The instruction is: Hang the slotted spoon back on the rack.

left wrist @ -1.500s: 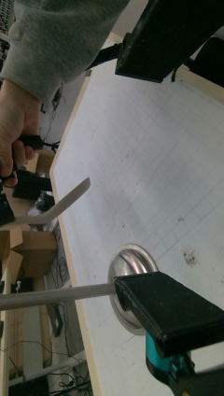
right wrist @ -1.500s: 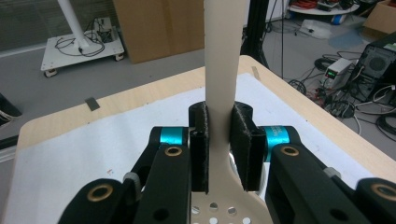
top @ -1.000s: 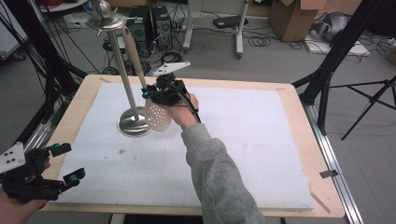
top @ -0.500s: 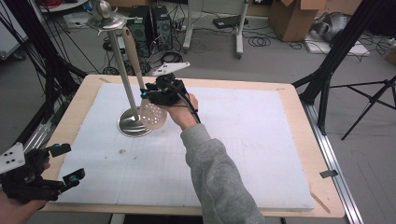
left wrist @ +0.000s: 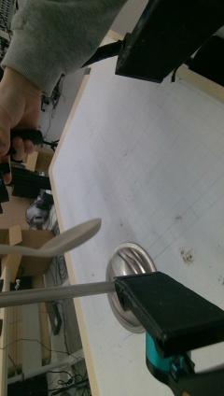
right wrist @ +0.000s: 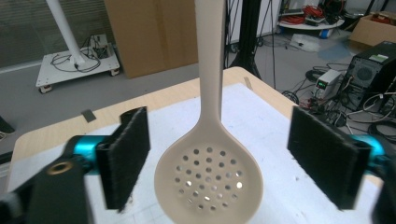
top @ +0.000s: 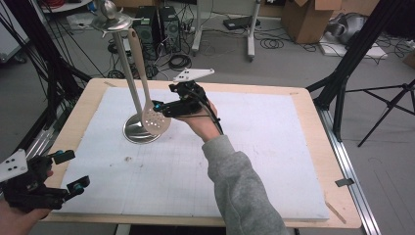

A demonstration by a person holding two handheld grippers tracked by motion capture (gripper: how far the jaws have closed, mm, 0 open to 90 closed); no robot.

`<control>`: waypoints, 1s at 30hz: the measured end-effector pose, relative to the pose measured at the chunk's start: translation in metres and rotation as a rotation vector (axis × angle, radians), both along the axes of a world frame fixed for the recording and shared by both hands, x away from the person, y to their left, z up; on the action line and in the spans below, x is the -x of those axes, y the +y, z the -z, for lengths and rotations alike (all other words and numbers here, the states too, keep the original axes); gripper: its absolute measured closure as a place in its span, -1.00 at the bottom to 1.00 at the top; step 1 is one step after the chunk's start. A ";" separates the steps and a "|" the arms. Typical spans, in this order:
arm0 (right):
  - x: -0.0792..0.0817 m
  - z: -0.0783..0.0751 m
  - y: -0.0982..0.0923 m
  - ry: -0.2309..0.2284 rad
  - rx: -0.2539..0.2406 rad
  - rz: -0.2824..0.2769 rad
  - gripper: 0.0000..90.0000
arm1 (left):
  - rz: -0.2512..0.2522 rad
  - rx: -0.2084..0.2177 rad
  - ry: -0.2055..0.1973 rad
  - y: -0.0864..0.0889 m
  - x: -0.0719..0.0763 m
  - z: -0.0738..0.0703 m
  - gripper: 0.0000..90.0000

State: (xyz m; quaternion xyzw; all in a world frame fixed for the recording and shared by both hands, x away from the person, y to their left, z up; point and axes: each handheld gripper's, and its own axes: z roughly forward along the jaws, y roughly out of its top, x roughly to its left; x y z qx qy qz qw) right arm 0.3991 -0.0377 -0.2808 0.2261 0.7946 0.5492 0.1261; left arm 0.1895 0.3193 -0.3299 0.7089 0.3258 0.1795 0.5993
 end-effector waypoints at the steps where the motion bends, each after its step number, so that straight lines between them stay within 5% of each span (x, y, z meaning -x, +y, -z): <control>1: 0.001 0.001 -0.003 -0.001 -0.003 -0.004 -0.67 | 0.000 -0.001 -0.002 0.000 -0.001 0.000 -0.95; 30: 0.034 0.024 -0.081 0.032 0.001 -0.011 -0.71 | 0.012 0.030 -0.017 -0.012 -0.026 -0.002 -0.95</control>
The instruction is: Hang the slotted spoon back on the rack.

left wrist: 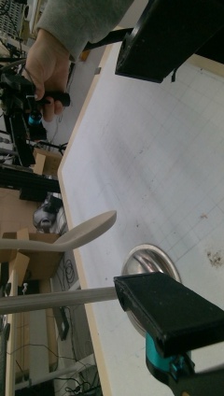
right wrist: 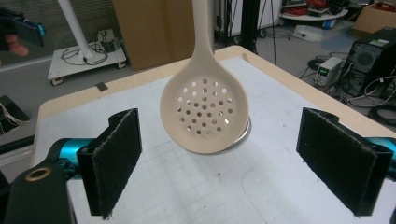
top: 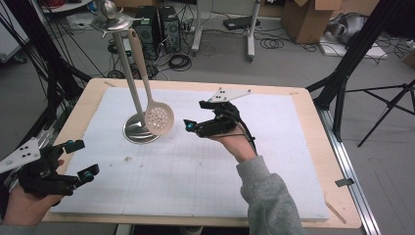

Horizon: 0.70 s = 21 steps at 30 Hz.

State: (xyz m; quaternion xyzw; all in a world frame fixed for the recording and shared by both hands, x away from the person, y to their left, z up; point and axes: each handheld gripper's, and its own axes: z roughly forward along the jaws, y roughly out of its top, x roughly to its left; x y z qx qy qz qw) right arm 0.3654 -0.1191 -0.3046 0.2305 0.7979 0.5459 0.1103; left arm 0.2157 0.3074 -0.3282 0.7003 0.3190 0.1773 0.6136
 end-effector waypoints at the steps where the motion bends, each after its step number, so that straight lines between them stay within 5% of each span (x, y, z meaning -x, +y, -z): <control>1: 0.001 0.001 -0.002 0.001 -0.002 0.002 -0.71 | -0.001 0.004 -0.002 0.000 -0.001 0.000 -0.95; 21: 0.029 0.016 -0.064 0.028 -0.064 0.054 -0.76 | -0.009 0.001 -0.011 -0.005 -0.008 0.003 -0.95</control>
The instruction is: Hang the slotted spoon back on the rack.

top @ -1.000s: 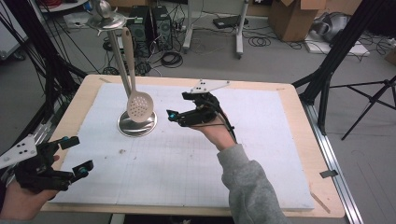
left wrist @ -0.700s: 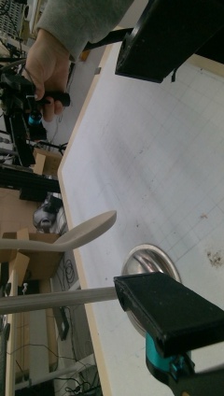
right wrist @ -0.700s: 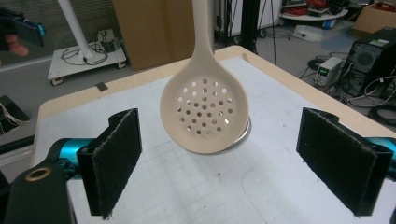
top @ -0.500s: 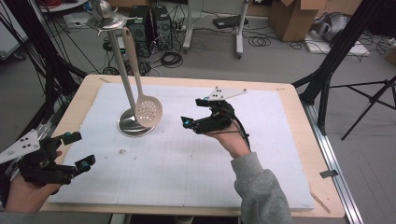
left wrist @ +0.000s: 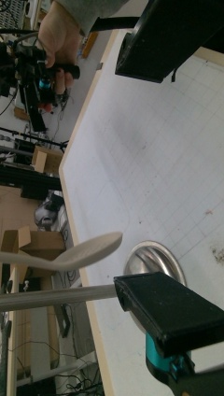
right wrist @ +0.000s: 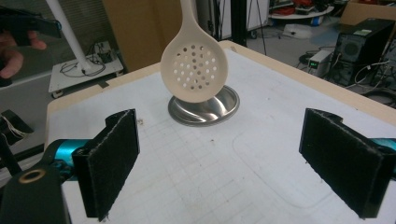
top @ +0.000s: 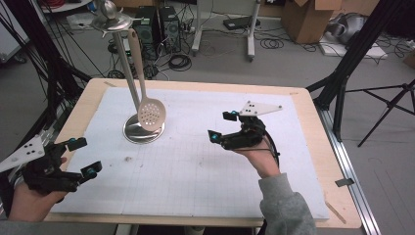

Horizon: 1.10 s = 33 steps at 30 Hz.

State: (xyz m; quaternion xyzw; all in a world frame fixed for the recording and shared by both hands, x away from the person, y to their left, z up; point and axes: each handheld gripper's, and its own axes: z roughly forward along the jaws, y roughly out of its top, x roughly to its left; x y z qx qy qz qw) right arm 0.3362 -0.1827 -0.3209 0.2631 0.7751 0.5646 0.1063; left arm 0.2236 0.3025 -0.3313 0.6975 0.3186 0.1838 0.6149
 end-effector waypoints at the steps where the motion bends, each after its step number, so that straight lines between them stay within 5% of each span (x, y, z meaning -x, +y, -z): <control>1: 0.002 0.001 -0.004 -0.004 -0.003 0.000 -0.76 | 0.002 0.000 -0.001 -0.001 -0.001 0.000 -0.95; 16: 0.032 0.011 -0.070 -0.028 -0.044 0.100 -0.76 | 0.011 0.002 -0.021 -0.015 -0.017 0.003 -0.95; 33: 0.041 0.022 -0.101 -0.052 -0.075 0.198 -0.76 | -0.016 0.004 -0.025 -0.009 -0.019 0.005 -0.95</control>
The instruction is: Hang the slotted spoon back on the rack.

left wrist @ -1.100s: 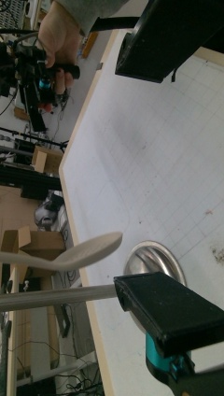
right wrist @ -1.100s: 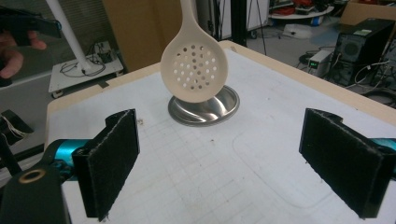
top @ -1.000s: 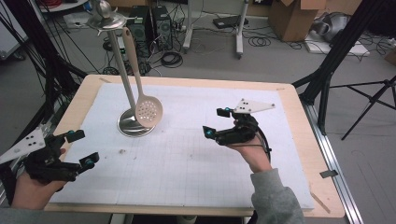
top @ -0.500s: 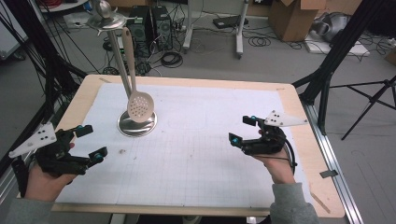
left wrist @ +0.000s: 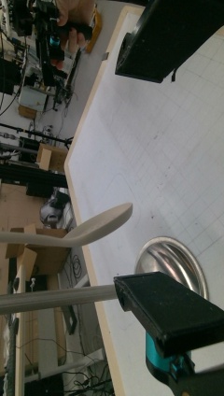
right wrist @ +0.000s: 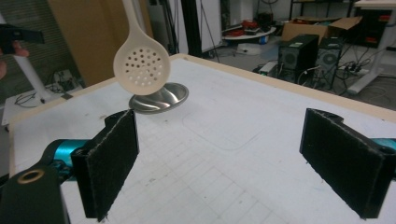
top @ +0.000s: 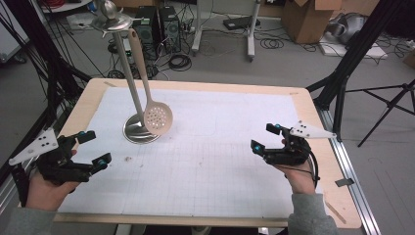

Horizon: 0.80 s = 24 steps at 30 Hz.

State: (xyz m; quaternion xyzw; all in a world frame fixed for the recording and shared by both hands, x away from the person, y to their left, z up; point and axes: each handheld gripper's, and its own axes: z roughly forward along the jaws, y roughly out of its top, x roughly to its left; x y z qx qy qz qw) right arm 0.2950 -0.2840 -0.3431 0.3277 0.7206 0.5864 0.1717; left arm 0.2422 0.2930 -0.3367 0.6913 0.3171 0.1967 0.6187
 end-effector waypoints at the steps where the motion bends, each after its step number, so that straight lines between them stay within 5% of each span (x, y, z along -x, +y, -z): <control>1: 0.001 0.002 -0.002 0.000 -0.002 0.007 -0.76 | -0.006 0.001 -0.001 0.001 0.000 0.000 -0.95; 24: 0.015 0.026 -0.056 -0.027 -0.049 0.216 -0.77 | -0.158 -0.017 -0.025 0.024 -0.003 0.021 -0.95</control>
